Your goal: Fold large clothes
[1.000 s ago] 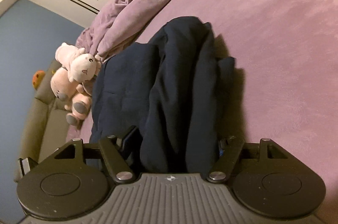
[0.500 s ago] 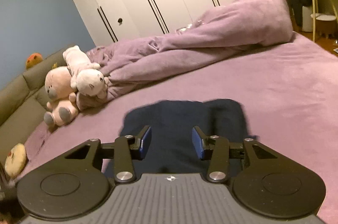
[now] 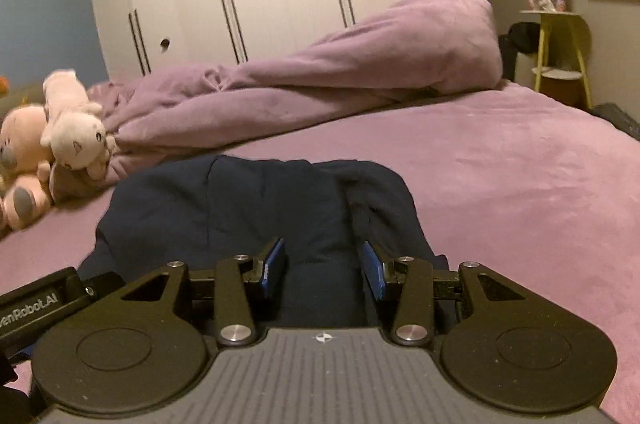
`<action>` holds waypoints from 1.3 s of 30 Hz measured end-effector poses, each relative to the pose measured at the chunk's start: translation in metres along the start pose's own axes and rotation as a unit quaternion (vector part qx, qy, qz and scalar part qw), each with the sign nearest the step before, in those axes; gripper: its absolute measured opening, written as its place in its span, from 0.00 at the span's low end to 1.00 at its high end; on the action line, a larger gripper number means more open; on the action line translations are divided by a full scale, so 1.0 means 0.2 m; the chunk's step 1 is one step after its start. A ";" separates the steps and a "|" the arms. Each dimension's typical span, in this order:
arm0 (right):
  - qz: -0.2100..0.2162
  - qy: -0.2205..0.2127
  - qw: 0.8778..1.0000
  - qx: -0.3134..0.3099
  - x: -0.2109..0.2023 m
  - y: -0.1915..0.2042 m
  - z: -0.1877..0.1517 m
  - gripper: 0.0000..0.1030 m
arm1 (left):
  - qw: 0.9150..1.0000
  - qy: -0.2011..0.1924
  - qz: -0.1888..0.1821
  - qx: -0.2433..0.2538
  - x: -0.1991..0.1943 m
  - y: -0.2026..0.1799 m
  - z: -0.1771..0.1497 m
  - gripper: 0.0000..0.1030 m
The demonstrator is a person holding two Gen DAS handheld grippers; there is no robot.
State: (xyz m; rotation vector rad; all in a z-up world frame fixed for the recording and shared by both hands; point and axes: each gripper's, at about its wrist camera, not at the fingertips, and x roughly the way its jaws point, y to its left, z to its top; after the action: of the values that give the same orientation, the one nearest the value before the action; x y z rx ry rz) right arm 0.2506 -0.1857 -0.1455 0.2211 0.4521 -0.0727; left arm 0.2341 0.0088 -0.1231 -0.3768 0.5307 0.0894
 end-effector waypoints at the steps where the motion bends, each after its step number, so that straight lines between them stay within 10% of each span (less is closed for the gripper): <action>1: -0.003 0.010 1.000 -0.008 0.02 0.02 0.01 0.41 | 1.000 0.009 0.000 -0.008 0.02 0.01 0.02 0.96; 14: 0.029 0.055 0.997 -0.034 -0.61 -0.06 0.01 0.67 | 0.992 0.094 -0.058 0.063 -0.57 0.12 0.05 0.95; 29: -0.049 0.161 0.980 -0.105 -0.56 -0.01 -0.03 0.84 | 0.982 0.172 -0.008 0.081 -0.59 0.08 -0.01 0.97; 39: -0.030 0.316 0.939 -0.134 -0.85 -0.02 -0.30 0.96 | 0.960 0.214 0.052 0.170 -0.89 0.11 -0.19 0.97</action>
State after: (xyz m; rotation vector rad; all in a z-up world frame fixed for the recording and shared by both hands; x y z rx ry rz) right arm 0.0714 -0.1719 -0.1233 -0.0471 1.1037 0.0033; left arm 0.0579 0.0173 -0.0698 -0.0257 0.9794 0.0163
